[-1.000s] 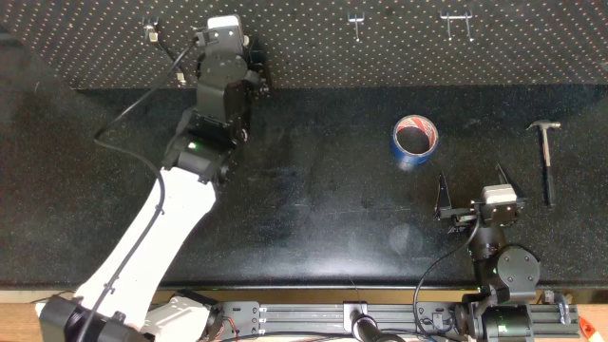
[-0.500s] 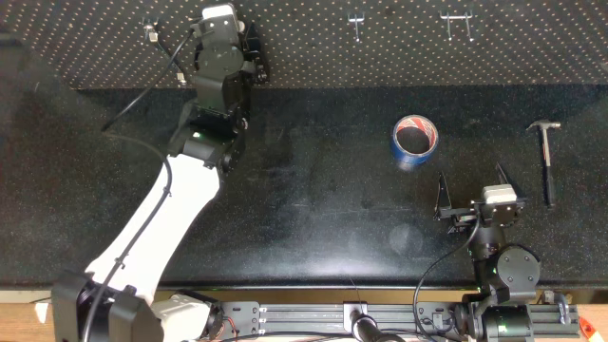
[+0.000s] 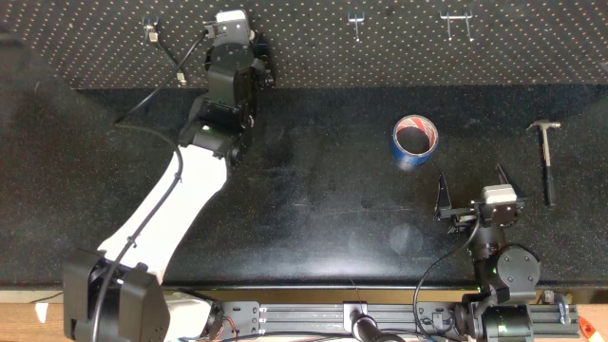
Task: Place Tools Onto Pegboard
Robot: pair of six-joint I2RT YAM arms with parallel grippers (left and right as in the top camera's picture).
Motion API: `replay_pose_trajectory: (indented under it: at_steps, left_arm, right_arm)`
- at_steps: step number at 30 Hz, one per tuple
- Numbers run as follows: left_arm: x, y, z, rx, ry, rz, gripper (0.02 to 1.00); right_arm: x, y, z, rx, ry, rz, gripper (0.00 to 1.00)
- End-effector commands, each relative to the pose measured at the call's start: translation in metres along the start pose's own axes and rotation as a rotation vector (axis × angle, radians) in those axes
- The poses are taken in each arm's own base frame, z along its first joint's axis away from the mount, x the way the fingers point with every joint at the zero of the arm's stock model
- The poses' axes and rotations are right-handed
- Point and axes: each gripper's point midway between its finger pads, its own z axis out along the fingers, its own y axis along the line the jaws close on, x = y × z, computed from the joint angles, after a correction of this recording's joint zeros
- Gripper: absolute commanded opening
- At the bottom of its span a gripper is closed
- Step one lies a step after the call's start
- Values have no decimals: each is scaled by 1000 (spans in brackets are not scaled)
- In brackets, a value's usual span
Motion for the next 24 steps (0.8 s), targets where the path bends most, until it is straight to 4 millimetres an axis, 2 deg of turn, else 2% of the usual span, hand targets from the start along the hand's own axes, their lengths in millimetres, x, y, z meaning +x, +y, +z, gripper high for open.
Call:
replay_pose_trajectory:
  at_steps: [1, 7, 16, 24]
  left_arm:
    - [12, -1, 3, 12, 44, 20, 29]
    - [19, 0, 4, 9, 68, 28, 27]
    - [40, 0, 18, -2, 113, 43, 29]
    - [25, 6, 22, -7, 56, 17, 27]
  right_arm:
    - [1, -3, 0, 14, 2, -12, 976]
    - [1, -3, 0, 14, 2, -12, 976]
    - [1, -3, 0, 14, 2, -12, 976]
    - [1, -3, 0, 14, 2, -12, 974]
